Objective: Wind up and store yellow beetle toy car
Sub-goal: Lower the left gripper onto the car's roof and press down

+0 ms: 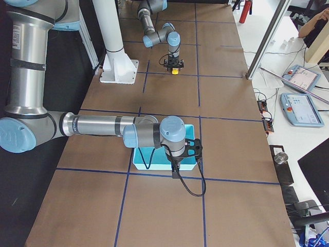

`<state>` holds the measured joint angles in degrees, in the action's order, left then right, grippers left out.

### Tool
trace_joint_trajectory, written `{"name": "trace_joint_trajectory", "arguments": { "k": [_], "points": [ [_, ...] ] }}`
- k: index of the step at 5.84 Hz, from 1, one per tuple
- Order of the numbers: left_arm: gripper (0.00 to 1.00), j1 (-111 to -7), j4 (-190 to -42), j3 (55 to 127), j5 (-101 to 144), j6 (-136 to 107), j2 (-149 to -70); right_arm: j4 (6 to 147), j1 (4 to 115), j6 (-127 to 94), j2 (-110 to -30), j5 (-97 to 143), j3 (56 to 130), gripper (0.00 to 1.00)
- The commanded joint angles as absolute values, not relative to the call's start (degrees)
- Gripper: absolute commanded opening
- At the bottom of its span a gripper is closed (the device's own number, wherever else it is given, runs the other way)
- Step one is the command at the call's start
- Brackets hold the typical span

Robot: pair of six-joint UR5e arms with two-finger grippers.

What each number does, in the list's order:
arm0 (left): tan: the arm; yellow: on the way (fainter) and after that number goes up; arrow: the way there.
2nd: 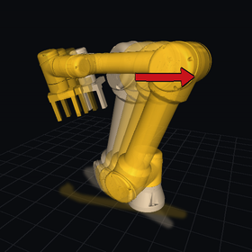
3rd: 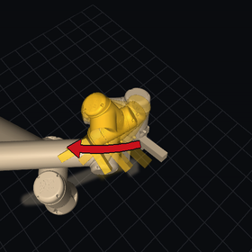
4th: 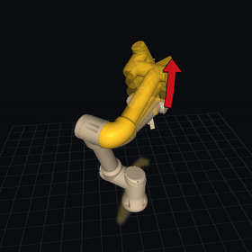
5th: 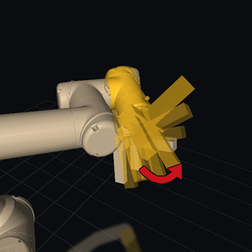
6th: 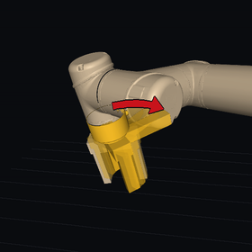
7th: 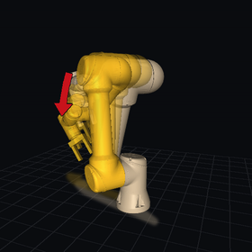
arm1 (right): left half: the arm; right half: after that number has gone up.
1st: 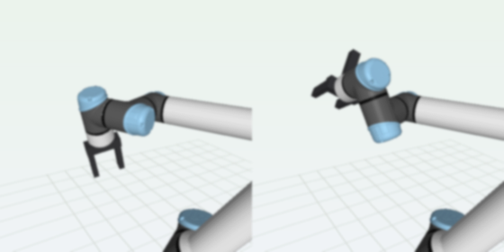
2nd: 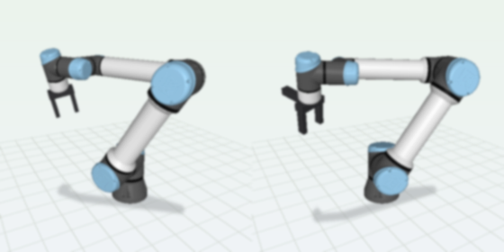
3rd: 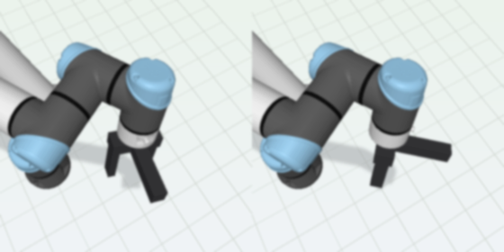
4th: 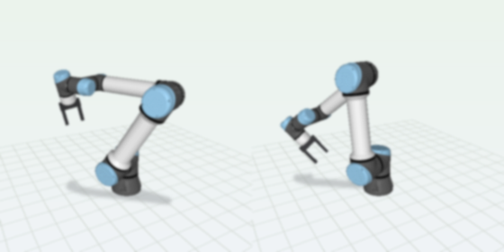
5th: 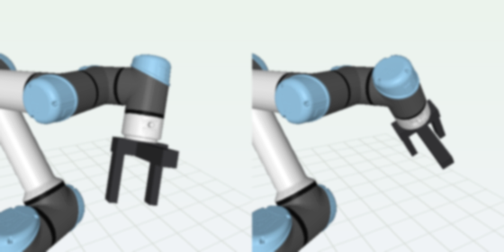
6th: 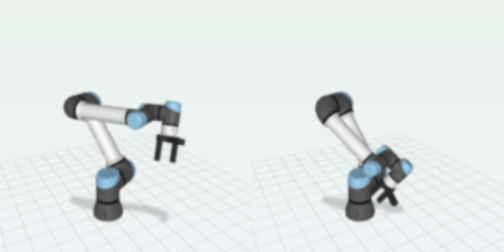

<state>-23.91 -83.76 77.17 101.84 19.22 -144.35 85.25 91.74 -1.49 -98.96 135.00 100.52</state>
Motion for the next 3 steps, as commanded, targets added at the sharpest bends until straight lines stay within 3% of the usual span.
{"name": "trace_joint_trajectory", "arguments": {
  "k": [1, 2, 3],
  "points": [
    [0.59, -23.73, -83.76, 77.08, 102.3, 19.25, -144.32, 85.34, 91.76, -1.49, -98.96, 135.0, 100.81, 1.0],
    [0.26, -24.08, -83.76, 77.08, 103.96, 19.6, -144.4, 85.34, 91.76, -1.49, -98.96, 135.0, 100.81, 1.0],
    [0.07, -24.69, -83.76, 77.17, 103.97, 20.03, -144.4, 85.34, 91.76, -1.49, -98.96, 135.0, 100.81, 1.0]
  ]
}}
